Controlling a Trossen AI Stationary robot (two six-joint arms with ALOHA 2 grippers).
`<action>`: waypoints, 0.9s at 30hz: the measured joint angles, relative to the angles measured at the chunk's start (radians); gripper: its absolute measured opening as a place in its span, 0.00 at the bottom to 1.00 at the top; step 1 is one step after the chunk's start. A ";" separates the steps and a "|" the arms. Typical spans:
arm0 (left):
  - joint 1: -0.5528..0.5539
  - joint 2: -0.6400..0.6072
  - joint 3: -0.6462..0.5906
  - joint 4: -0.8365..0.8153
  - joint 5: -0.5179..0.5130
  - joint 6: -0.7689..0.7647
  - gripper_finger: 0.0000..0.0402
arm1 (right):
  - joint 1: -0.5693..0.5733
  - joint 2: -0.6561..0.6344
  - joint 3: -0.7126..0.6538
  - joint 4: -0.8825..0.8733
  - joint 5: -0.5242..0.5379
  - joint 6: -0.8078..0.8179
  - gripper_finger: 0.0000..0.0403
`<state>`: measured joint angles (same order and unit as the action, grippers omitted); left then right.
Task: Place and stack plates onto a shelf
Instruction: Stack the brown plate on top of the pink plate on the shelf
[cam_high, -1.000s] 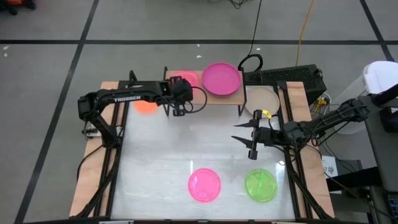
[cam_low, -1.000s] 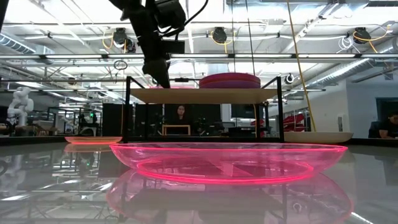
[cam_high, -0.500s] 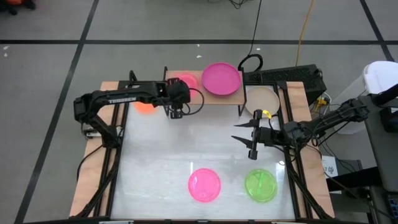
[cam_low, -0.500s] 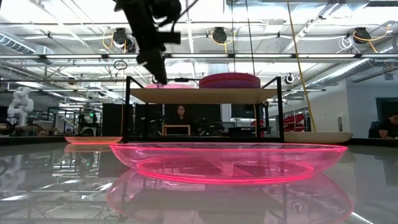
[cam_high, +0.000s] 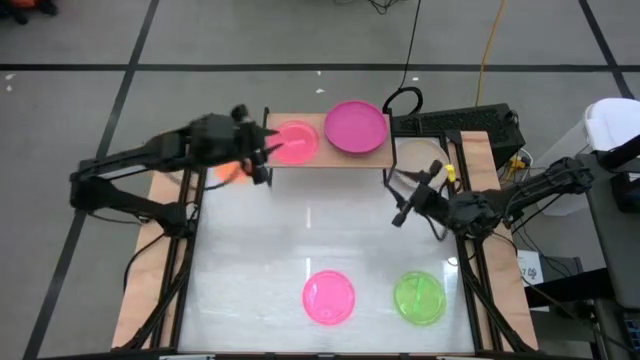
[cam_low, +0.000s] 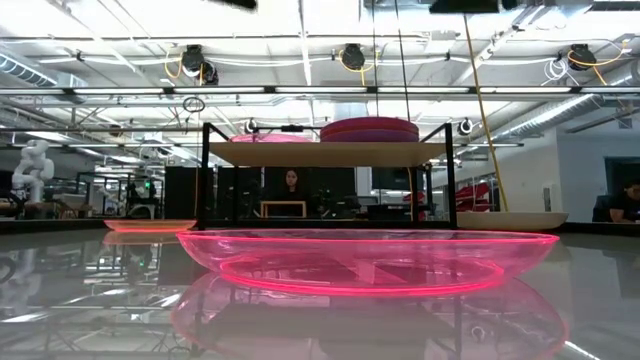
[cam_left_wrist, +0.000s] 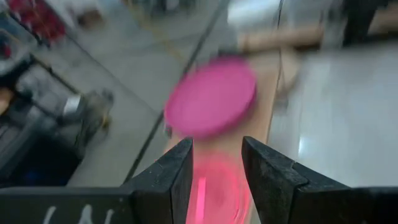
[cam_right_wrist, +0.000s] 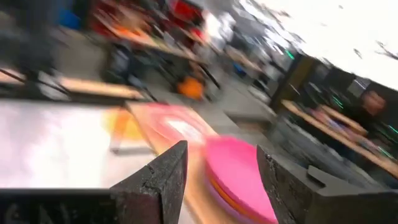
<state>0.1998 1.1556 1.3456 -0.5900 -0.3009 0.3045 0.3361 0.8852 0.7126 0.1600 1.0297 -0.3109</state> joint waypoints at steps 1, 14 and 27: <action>-0.009 -0.030 -0.009 0.042 0.019 -0.011 0.36 | -0.012 0.001 0.027 -0.081 0.032 0.048 0.43; -0.122 -0.354 -0.594 0.771 0.109 -0.130 0.36 | -0.262 0.169 0.341 -1.056 -0.390 0.513 0.43; -0.169 -0.338 -0.839 1.127 0.164 -0.195 0.36 | -0.526 0.310 0.015 -1.063 -0.640 0.598 0.43</action>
<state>0.0307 0.8176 0.5062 0.5370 -0.1364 0.1097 -0.1896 1.1953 0.7274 -0.9025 0.3896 0.2869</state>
